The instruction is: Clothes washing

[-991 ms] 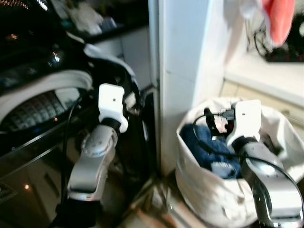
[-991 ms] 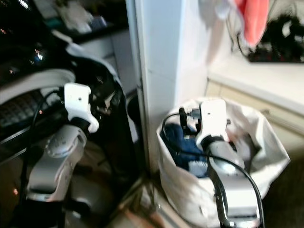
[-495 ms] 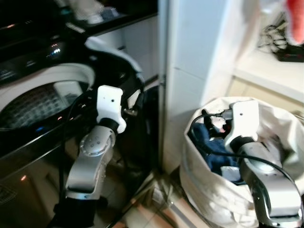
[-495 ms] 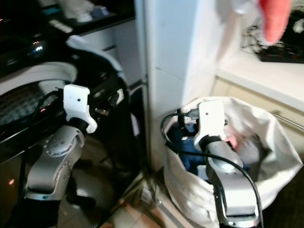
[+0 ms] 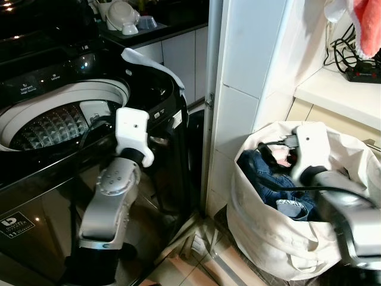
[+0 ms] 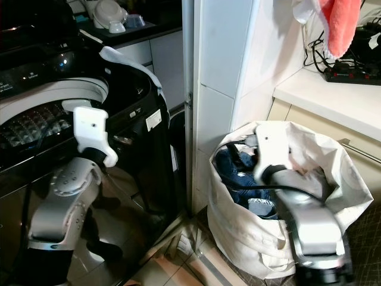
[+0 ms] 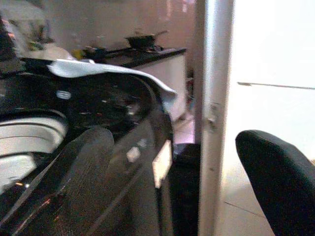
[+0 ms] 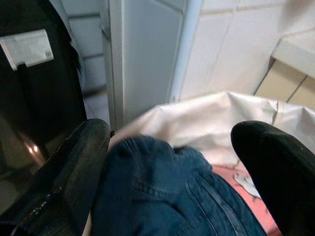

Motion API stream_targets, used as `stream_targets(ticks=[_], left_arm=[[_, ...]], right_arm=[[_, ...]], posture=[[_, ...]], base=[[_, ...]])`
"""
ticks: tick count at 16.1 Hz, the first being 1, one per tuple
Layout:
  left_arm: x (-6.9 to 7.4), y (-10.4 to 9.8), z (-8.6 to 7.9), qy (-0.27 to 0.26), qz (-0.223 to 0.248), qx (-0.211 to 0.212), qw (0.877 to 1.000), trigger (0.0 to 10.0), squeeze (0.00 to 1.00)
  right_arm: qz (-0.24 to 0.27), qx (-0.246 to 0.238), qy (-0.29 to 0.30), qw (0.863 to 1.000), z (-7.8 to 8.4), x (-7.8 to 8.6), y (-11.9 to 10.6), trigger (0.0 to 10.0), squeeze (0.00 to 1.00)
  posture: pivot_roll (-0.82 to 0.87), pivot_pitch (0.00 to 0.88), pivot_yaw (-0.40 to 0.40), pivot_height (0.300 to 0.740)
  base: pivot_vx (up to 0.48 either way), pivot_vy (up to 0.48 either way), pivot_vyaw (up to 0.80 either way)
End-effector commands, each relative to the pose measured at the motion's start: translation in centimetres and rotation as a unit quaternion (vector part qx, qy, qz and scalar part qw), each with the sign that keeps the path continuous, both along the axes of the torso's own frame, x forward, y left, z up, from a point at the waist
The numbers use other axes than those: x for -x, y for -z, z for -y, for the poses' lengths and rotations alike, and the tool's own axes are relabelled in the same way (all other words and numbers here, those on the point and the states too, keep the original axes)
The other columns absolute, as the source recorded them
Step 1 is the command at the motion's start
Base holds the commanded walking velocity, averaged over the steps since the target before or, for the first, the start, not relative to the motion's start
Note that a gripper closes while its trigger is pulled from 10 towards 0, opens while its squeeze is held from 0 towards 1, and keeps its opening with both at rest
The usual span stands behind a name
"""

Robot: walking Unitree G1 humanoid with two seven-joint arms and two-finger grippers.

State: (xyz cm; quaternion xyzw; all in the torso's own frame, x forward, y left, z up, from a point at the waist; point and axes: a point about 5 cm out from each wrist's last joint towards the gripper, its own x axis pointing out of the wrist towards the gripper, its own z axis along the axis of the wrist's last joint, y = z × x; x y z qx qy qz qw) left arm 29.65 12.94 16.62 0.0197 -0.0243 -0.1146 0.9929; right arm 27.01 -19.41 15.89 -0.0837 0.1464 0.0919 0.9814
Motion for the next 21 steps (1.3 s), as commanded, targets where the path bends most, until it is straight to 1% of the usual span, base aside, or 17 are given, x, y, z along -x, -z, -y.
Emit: stream_targets(ticks=[1, 4, 5, 6, 8, 9, 10, 11, 12, 14, 15, 16, 17, 18, 19, 20, 21], left_arm=[[-0.3, -0.4, 0.3, 0.013, 0.003, -0.003, 1.0, 10.0, 0.0], [-0.3, -0.1, 1.0, 0.059, -0.007, -0.007, 0.998, 10.0, 0.0], [0.2, -0.1, 2.0, 0.137, -0.012, -0.006, 0.991, 10.0, 0.0], [0.5, -0.2, 2.4, 0.166, -0.013, -0.008, 0.986, 10.0, 0.0], [2.1, 0.1, 3.8, 0.278, -0.024, -0.029, 0.96, 10.0, 0.0], [2.9, 0.5, 4.2, 0.317, -0.035, -0.041, 0.947, 10.0, 0.0], [3.3, 0.7, 4.4, 0.334, -0.037, -0.046, 0.941, 10.0, 0.0], [3.4, 0.8, 4.5, 0.337, -0.039, -0.041, 0.94, 10.0, 0.0], [3.4, 0.9, 4.6, 0.339, -0.042, -0.036, 0.939, 10.0, 0.0], [3.5, 1.0, 4.7, 0.347, -0.049, -0.037, 0.936, 10.0, 0.0], [3.9, 1.0, 5.0, 0.372, -0.054, -0.034, 0.926, 10.0, 0.0], [4.5, 0.9, 5.1, 0.397, -0.061, -0.03, 0.915, 10.0, 0.0], [4.7, 0.9, 5.2, 0.409, -0.064, -0.029, 0.91, 10.0, 0.0], [5.4, 1.1, 5.2, 0.436, -0.077, -0.029, 0.896, 10.0, 0.0], [5.6, 1.1, 5.2, 0.441, -0.079, -0.03, 0.894, 10.0, 0.0], [5.6, 1.2, 5.1, 0.439, -0.08, -0.033, 0.894, 10.0, 0.0], [5.6, 1.2, 5.1, 0.439, -0.08, -0.034, 0.894, 10.0, 0.0]], right_arm=[[-0.024, -0.014, -0.008, 1.0, 0.3, -0.2, 0.1, 10.0, 1.0], [-0.072, -0.02, -0.007, 0.997, 2.2, -0.7, 0.5, 10.0, 1.0], [-0.134, -0.036, -0.035, 0.99, 3.2, -0.9, 0.8, 10.0, 1.0], [-0.148, -0.041, -0.04, 0.987, 3.4, -1.0, 1.0, 10.0, 1.0], [-0.201, -0.021, -0.056, 0.978, 4.2, -0.8, 2.0, 10.0, 1.0], [-0.221, -0.008, -0.055, 0.974, 4.5, -0.6, 2.5, 10.0, 1.0], [-0.235, 0.0, -0.048, 0.971, 4.8, -0.6, 3.0, 10.0, 1.0], [-0.259, -0.006, -0.046, 0.965, 5.0, -0.3, 3.8, 10.0, 0.57], [-0.286, 0.003, -0.046, 0.957, 5.1, 0.0, 5.1, 10.0, 0.0], [-0.309, -0.016, -0.047, 0.95, 5.0, 0.3, 6.5, 10.0, 0.0], [-0.325, -0.032, -0.049, 0.944, 4.8, 0.6, 7.7, 10.0, 0.0], [-0.339, -0.024, -0.047, 0.939, 5.0, 0.8, 8.5, 10.0, 0.0], [-0.345, -0.016, -0.046, 0.937, 5.1, 0.8, 8.8, 10.0, 0.0], [-0.355, 0.006, -0.033, 0.934, 5.6, 0.9, 9.5, 10.0, 0.0], [-0.354, 0.013, -0.027, 0.935, 5.9, 0.8, 9.7, 9.2, 0.0], [-0.343, 0.011, -0.015, 0.939, 6.0, 0.4, 9.7, 4.5, 0.0], [-0.333, 0.007, -0.01, 0.943, 6.1, 0.2, 9.7, 4.0, 0.0]], posture=[[-0.07, 0.0, 0.041, 0.74], [-0.07, 0.0, 0.047, 0.74], [-0.07, 0.0, 0.046, 0.74], [-0.07, 0.0, 0.045, 0.74], [-0.06, 0.0, 0.039, 0.74], [-0.06, 0.0, 0.039, 0.74], [-0.06, 0.0, 0.039, 0.74], [-0.06, 0.0, 0.04, 0.74], [-0.07, 0.0, 0.043, 0.74], [-0.07, 0.0, 0.043, 0.74], [-0.06, 0.0, 0.042, 0.74], [-0.06, 0.0, 0.041, 0.74], [-0.06, 0.0, 0.041, 0.74], [-0.06, 0.0, 0.041, 0.74], [-0.06, 0.0, 0.042, 0.74], [-0.06, 0.0, 0.043, 0.74], [-0.06, 0.0, 0.042, 0.74]], base=[[0.0, 0.0, 0.0], [0.0, 0.0, 0.0], [0.0, 0.0, 0.0], [0.0, 0.0, 0.0], [0.0, 0.0, 0.0], [0.0, 0.0, 0.0], [0.0, 0.0, 0.0], [0.0, 0.0, 0.0], [0.0, 0.0, 0.0], [0.0, 0.0, 0.0], [0.0, 0.0, 0.0], [0.0, 0.0, 0.0], [0.0, 0.0, 0.0], [0.0, 0.0, 0.0], [0.0, 0.0, 0.0], [0.0, 0.0, 0.0], [0.0, 0.0, 0.0]])
